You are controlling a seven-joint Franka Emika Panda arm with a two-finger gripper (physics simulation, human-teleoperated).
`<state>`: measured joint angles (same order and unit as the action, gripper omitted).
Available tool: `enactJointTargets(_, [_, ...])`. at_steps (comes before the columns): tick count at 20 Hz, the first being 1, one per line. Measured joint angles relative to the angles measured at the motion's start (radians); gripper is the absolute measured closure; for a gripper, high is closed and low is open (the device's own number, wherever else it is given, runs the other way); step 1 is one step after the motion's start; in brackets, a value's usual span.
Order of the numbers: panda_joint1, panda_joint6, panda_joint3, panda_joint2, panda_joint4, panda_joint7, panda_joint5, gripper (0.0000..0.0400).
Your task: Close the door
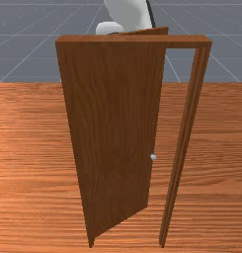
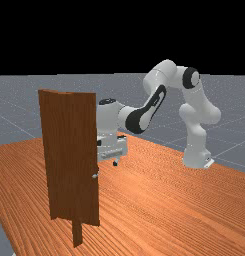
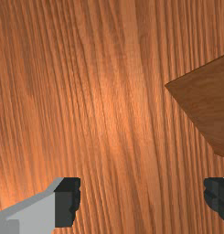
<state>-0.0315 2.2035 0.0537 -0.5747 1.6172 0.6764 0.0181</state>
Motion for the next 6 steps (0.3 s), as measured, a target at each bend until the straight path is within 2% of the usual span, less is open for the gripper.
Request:
enactJointTargets(1, [0.012,-0.104,-0.012,-0.067,-0.123,0.063,0.005,0.0])
enactJointTargets(2, [0.014,-0.131,-0.012,-0.115,-0.206,0.063,0.003,0.0])
enactJointTargets(3, [-0.007,-0.118,0.013,-0.156,-0.268,0.034,0.042,0.0])
enactJointTargets(4, [-0.02,-0.199,0.034,-0.258,-0.449,0.021,0.068,0.0])
enactJointTargets(5, [0.014,-0.193,-0.009,-0.26,-0.444,0.059,0.007,0.0])
enactJointTargets(6, [-0.018,-0.256,0.036,-0.337,-0.582,0.023,0.067,0.0])
